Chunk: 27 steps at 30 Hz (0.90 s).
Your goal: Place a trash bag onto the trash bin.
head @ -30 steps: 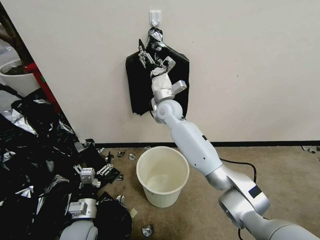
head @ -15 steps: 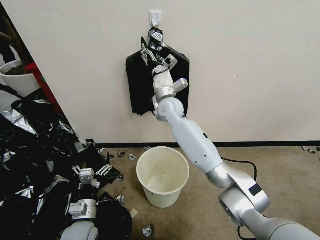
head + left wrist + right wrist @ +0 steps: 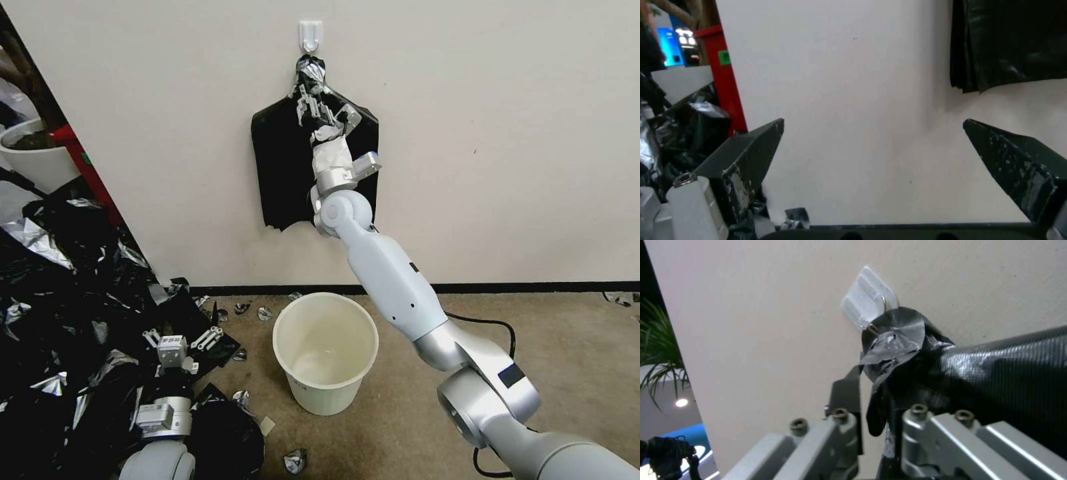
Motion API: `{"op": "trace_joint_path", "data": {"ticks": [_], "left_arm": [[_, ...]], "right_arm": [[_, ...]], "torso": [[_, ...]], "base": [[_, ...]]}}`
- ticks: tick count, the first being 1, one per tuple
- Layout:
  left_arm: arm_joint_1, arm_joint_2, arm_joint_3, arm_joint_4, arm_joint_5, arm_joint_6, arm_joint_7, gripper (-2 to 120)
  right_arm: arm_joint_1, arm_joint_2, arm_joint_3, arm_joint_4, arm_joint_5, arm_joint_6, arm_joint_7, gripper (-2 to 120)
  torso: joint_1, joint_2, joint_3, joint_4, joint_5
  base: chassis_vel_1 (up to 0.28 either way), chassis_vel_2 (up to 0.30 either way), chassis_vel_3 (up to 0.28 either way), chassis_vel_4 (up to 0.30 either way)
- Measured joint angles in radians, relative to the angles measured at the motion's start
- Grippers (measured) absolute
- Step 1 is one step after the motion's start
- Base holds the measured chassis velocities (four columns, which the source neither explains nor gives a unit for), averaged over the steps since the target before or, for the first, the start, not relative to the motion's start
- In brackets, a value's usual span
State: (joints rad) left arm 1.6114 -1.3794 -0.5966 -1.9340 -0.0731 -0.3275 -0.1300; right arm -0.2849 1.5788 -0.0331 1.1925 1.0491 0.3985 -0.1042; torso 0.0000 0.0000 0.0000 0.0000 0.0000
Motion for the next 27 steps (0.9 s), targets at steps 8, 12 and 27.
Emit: {"op": "trace_joint_path", "data": {"ticks": [8, 12, 27], "left_arm": [[-0.009, 0.002, 0.004, 0.013, 0.000, 0.001, 0.000, 100], [-0.011, 0.002, 0.004, 0.019, -0.001, 0.001, 0.000, 100], [-0.029, 0.010, -0.010, 0.045, -0.016, -0.002, -0.003, 100]], "right_arm": [[-0.005, -0.004, 0.001, -0.004, 0.003, 0.023, -0.069, 0], [-0.025, -0.012, 0.000, 0.005, 0.008, 0.041, -0.144, 0], [-0.197, -0.051, 0.002, 0.120, 0.090, 0.083, -0.597, 0]], "torso": [[0.000, 0.000, 0.000, 0.0000, 0.0000], [0.000, 0.000, 0.000, 0.0000, 0.0000], [0.000, 0.000, 0.000, 0.0001, 0.0000]], "base": [[0.000, 0.000, 0.000, 0.000], [0.000, 0.000, 0.000, 0.000], [0.000, 0.000, 0.000, 0.000]]}}
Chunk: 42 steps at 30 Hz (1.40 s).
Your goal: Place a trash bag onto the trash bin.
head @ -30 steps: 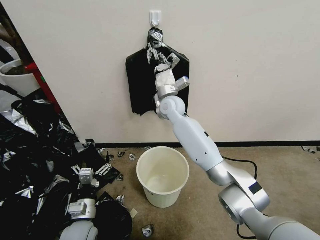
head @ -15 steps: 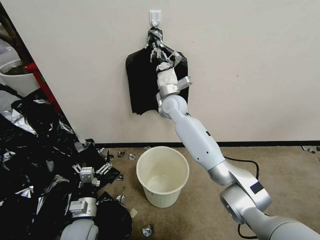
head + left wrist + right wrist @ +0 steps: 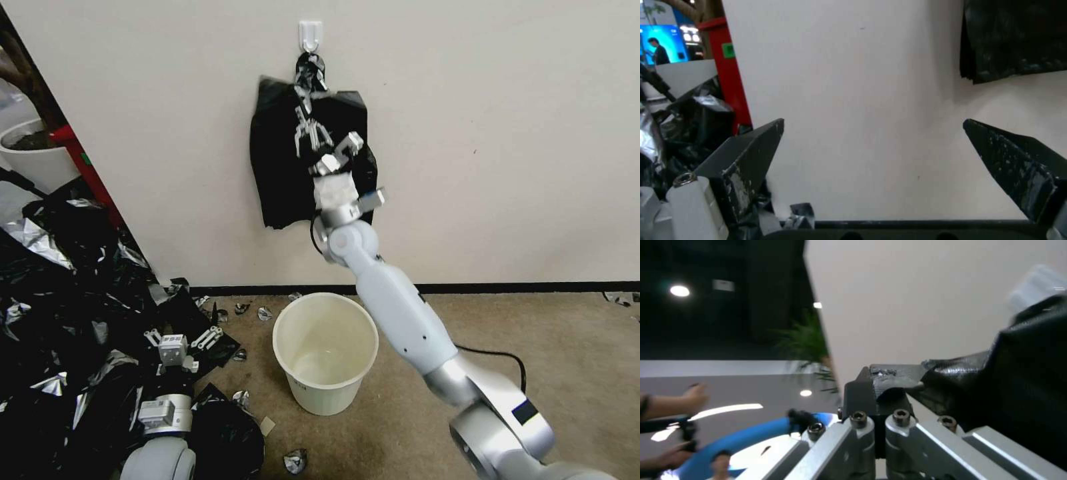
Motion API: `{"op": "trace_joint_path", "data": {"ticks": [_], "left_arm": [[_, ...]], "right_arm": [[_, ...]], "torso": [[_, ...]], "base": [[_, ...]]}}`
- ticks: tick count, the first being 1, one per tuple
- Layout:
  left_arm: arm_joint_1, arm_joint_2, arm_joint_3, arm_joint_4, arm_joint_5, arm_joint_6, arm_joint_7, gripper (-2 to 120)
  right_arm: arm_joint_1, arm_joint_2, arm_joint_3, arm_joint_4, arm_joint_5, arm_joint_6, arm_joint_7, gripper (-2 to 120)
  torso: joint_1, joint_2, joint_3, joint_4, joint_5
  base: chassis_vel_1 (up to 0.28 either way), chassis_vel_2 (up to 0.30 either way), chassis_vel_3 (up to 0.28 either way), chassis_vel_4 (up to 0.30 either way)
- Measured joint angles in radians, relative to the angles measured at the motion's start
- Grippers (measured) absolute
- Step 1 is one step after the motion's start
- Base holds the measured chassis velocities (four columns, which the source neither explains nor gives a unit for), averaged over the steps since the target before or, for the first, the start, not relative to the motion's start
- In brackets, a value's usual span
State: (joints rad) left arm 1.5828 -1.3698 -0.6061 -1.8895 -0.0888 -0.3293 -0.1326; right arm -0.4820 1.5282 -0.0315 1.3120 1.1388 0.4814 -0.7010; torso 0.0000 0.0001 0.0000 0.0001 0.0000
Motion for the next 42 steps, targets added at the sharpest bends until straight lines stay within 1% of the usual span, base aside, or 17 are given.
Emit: {"op": "trace_joint_path", "data": {"ticks": [1, 3, 4, 7, 8, 24, 26, 29, 30, 32, 34, 35, 37, 38, 39, 40, 42], "left_arm": [[-0.001, 0.002, -0.003, 0.003, -0.006, 0.000, 0.000, 100], [-0.001, 0.003, -0.005, 0.006, -0.010, 0.000, 0.000, 100], [-0.001, 0.003, -0.005, 0.006, -0.010, 0.000, 0.000, 100], [-0.003, 0.005, -0.012, 0.016, -0.013, -0.001, 0.000, 100], [-0.003, 0.005, -0.012, 0.016, -0.013, -0.001, 0.000, 100], [-0.054, 0.015, -0.008, 0.037, -0.021, 0.006, -0.001, 100], [-0.067, 0.021, -0.005, 0.040, -0.044, 0.006, -0.001, 100], [-0.100, 0.045, 0.009, 0.040, -0.121, 0.006, 0.000, 100], [-0.100, 0.045, 0.009, 0.040, -0.121, 0.006, 0.000, 100], [-0.145, 0.080, 0.026, 0.031, -0.190, 0.001, 0.006, 100], [-0.210, 0.161, 0.059, 0.004, -0.292, -0.011, 0.034, 100], [-0.210, 0.161, 0.059, 0.004, -0.292, -0.011, 0.034, 100], [-0.281, 0.264, 0.093, -0.028, -0.379, -0.018, 0.081, 100], [-0.281, 0.264, 0.093, -0.028, -0.379, -0.018, 0.081, 100], [-0.323, 0.334, 0.112, -0.046, -0.423, -0.018, 0.111, 100], [-0.353, 0.381, 0.125, -0.058, -0.450, -0.014, 0.131, 100], [-0.457, 0.527, 0.177, -0.082, -0.519, 0.020, 0.179, 100]], "right_arm": [[-0.015, -0.006, 0.002, 0.003, 0.012, -0.003, -0.068, 0], [-0.032, -0.012, 0.004, 0.007, 0.028, -0.012, -0.134, 0], [-0.032, -0.012, 0.004, 0.007, 0.028, -0.012, -0.134, 0], [-0.064, -0.023, 0.013, 0.009, 0.044, -0.030, -0.247, 0], [-0.064, -0.023, 0.013, 0.009, 0.044, -0.030, -0.247, 0], [-0.177, -0.070, 0.046, 0.002, 0.001, -0.087, -0.521, 0], [-0.184, -0.076, 0.053, -0.003, -0.018, -0.095, -0.547, 0], [-0.185, -0.078, 0.067, -0.011, -0.066, -0.094, -0.547, 0], [-0.185, -0.078, 0.067, -0.011, -0.066, -0.094, -0.547, 0], [-0.182, -0.078, 0.078, -0.012, -0.128, -0.072, -0.499, 0], [-0.175, -0.077, 0.080, -0.003, -0.191, -0.029, -0.381, 0], [-0.175, -0.077, 0.080, -0.003, -0.191, -0.029, -0.381, 0], [-0.169, -0.077, 0.075, 0.011, -0.227, 0.006, -0.249, 0], [-0.169, -0.077, 0.075, 0.011, -0.227, 0.006, -0.249, 0], [-0.165, -0.076, 0.073, 0.015, -0.251, 0.023, -0.189, 0], [-0.163, -0.073, 0.071, 0.018, -0.264, 0.032, -0.160, 0], [-0.158, -0.070, 0.060, 0.023, -0.295, 0.047, -0.099, 0]], "torso": [[0.000, 0.000, 0.000, -0.0001, 0.0000], [0.000, 0.000, 0.000, -0.0001, 0.0000], [0.000, 0.000, 0.000, -0.0001, 0.0000], [0.000, 0.000, 0.000, 0.0000, 0.0000], [0.000, 0.000, 0.000, 0.0000, 0.0000], [0.000, 0.000, 0.000, -0.0001, 0.0000], [0.000, 0.000, 0.000, -0.0001, 0.0000], [0.000, 0.000, 0.000, 0.0001, 0.0000], [0.000, 0.000, 0.000, 0.0001, 0.0000], [0.000, 0.000, 0.000, 0.0001, -0.0003], [0.000, 0.000, 0.000, -0.0001, -0.0003], [0.000, 0.000, 0.000, -0.0001, -0.0003], [0.000, 0.000, 0.000, -0.0001, -0.0006], [0.000, 0.000, 0.000, -0.0001, -0.0006], [0.000, 0.000, 0.000, -0.0001, -0.0004], [0.000, 0.000, 0.000, -0.0002, 0.0001], [0.000, 0.000, 0.000, 0.0000, -0.0002]], "base": [[0.000, 0.000, 0.000, 0.000], [0.000, 0.000, 0.000, 0.000], [0.000, 0.000, 0.000, 0.000], [0.000, 0.000, 0.000, 0.000], [0.000, 0.000, 0.000, 0.000], [0.000, 0.000, 0.000, 0.000], [0.000, 0.000, 0.000, 0.000], [0.000, 0.000, 0.000, 0.000], [0.000, 0.000, 0.000, 0.000], [0.000, 0.000, 0.000, 0.000], [0.000, 0.000, 0.000, 0.000], [0.000, 0.000, 0.000, 0.000], [0.000, 0.000, 0.000, 0.000], [0.000, 0.000, 0.000, 0.000], [0.000, 0.000, 0.000, 0.000], [0.000, 0.000, 0.000, 0.000], [0.000, 0.000, 0.000, 0.000]]}}
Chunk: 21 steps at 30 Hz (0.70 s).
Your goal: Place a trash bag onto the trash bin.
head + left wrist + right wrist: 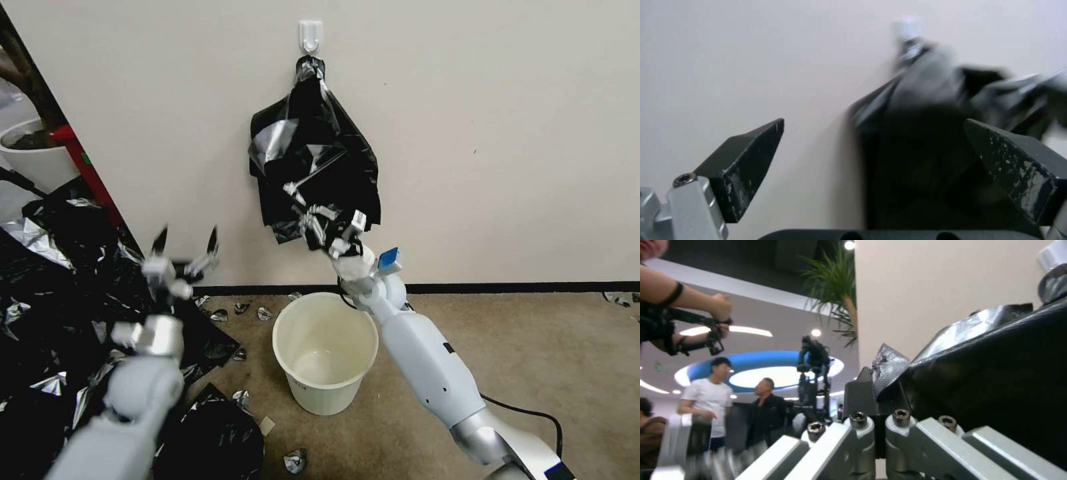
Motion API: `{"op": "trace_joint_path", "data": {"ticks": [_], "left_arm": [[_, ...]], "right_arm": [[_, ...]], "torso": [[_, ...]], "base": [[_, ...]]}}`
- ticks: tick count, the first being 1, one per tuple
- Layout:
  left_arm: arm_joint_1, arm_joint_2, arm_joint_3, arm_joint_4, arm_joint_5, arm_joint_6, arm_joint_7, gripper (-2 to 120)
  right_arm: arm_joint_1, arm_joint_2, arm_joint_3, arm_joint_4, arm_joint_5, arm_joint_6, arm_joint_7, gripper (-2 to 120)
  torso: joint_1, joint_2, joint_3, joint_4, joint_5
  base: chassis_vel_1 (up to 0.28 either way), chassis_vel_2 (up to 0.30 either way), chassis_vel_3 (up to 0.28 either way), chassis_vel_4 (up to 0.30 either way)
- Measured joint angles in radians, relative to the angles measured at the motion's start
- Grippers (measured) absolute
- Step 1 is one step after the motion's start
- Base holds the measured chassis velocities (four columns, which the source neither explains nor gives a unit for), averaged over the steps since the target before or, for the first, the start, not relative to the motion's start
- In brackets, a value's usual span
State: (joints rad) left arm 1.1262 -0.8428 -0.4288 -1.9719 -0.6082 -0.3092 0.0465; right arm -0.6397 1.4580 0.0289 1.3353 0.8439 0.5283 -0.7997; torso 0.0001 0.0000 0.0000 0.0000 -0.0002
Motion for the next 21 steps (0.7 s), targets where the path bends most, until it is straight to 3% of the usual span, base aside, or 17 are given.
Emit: {"op": "trace_joint_path", "data": {"ticks": [1, 4, 8, 11, 17, 21], "left_arm": [[0.000, 0.000, 0.000, 0.000, 0.000, 0.000, 0.000, 100], [-0.193, 0.167, 0.083, 0.001, -0.079, 0.093, 0.036, 100], [-0.320, 0.237, 0.161, 0.023, -0.116, 0.138, 0.056, 100], [-0.529, 0.294, 0.339, 0.087, -0.122, 0.196, 0.125, 100], [-0.765, 0.289, 0.508, 0.181, -0.099, 0.246, 0.191, 100], [-0.825, 0.271, 0.555, 0.216, -0.092, 0.263, 0.212, 100]], "right_arm": [[0.000, 0.000, 0.000, 0.000, 0.000, 0.000, 0.000, 0], [0.003, 0.004, -0.007, 0.000, -0.013, 0.002, 0.013, 0], [0.004, 0.009, -0.008, -0.002, -0.016, 0.002, 0.013, 0], [0.007, 0.014, -0.009, -0.005, -0.022, 0.002, 0.013, 0], [0.009, 0.020, -0.009, -0.006, -0.040, 0.001, 0.014, 0], [0.007, 0.024, -0.008, -0.006, -0.045, 0.001, 0.020, 0]], "torso": [[0.000, 0.000, 0.000, 0.0000, 0.0000], [0.000, 0.000, 0.000, 0.0000, -0.0002], [0.000, 0.000, 0.000, -0.0001, 0.0005], [0.000, 0.000, 0.000, 0.0000, -0.0003], [0.000, 0.000, 0.000, -0.0002, 0.0001], [0.000, 0.000, 0.000, -0.0002, 0.0001]], "base": [[0.000, 0.000, 0.000, 0.000], [0.000, 0.000, 0.000, 0.000], [0.000, 0.000, 0.000, 0.000], [0.000, 0.000, 0.000, 0.000], [0.000, 0.000, 0.000, 0.000], [0.000, 0.000, 0.000, 0.000]]}}
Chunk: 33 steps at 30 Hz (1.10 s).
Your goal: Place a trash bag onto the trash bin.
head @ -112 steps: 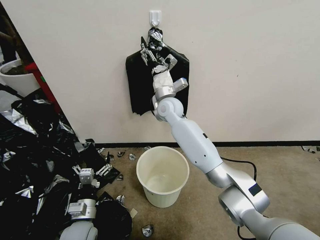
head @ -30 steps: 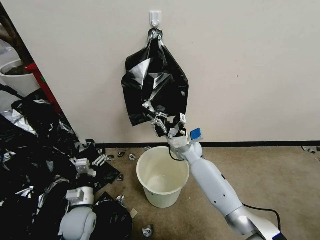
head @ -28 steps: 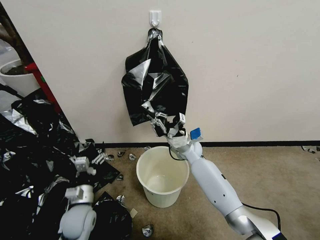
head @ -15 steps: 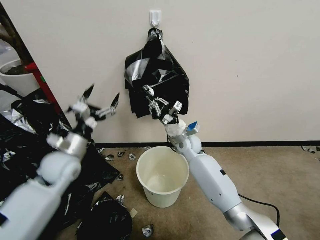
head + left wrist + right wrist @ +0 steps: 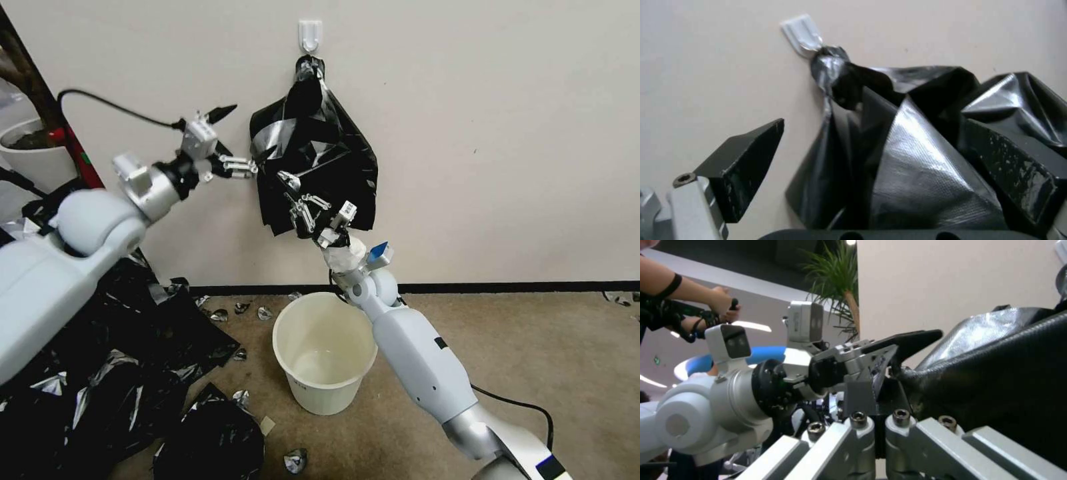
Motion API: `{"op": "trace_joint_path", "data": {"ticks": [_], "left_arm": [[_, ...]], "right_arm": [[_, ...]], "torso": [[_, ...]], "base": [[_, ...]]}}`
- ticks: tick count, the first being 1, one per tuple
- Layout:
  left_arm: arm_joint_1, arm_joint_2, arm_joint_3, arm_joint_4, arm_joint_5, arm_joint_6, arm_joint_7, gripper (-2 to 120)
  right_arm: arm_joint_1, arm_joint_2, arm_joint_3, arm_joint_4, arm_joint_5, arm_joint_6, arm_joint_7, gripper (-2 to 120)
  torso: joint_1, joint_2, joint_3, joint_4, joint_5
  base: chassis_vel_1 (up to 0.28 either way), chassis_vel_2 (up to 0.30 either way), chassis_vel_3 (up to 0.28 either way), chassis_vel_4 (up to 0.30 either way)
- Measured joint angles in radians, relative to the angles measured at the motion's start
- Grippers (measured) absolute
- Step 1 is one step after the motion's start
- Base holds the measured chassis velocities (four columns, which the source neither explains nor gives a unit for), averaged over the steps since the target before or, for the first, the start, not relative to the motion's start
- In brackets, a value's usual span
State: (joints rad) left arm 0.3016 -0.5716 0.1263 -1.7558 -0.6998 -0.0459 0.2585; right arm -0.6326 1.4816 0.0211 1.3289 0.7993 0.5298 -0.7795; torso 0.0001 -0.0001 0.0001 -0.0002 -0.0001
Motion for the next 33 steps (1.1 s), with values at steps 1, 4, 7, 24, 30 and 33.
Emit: {"op": "trace_joint_path", "data": {"ticks": [1, 4, 7, 24, 30, 33], "left_arm": [[-0.004, -0.002, 0.003, 0.003, 0.001, 0.006, 0.010, 100], [-0.008, -0.010, 0.002, 0.011, 0.005, 0.041, 0.079, 92], [-0.006, -0.020, -0.010, 0.022, 0.047, 0.071, 0.157, 87], [-0.020, -0.074, -0.010, 0.072, 0.105, 0.084, 0.148, 45], [0.016, -0.098, -0.041, 0.061, 0.102, 0.087, 0.104, 21], [0.049, -0.111, -0.067, 0.047, 0.096, 0.087, 0.088, 8]], "right_arm": [[0.000, 0.001, 0.001, 0.000, -0.001, 0.000, 0.003, 0], [0.001, 0.007, 0.002, 0.000, -0.004, 0.000, 0.009, 0], [0.004, 0.011, 0.003, 0.000, -0.006, -0.001, 0.013, 0], [-0.009, 0.006, 0.008, 0.004, -0.010, -0.002, 0.016, 0], [-0.041, -0.011, 0.019, 0.029, -0.017, 0.008, 0.067, 0], [-0.078, -0.025, 0.019, 0.067, -0.046, 0.024, 0.168, 0]], "torso": [[0.000, 0.000, 0.000, 0.0000, 0.0000], [0.000, 0.000, 0.000, 0.0002, 0.0000], [0.000, 0.000, 0.000, 0.0003, 0.0001], [0.000, 0.000, 0.000, 0.0003, 0.0001], [0.000, 0.000, 0.000, 0.0002, 0.0002], [0.000, 0.000, 0.000, 0.0001, 0.0003]], "base": [[0.000, 0.000, 0.000, 0.000], [0.000, 0.000, 0.000, 0.000], [0.000, 0.000, 0.000, 0.000], [0.000, 0.000, 0.000, 0.000], [0.000, 0.000, 0.000, 0.000], [0.000, 0.000, 0.000, 0.000]]}}
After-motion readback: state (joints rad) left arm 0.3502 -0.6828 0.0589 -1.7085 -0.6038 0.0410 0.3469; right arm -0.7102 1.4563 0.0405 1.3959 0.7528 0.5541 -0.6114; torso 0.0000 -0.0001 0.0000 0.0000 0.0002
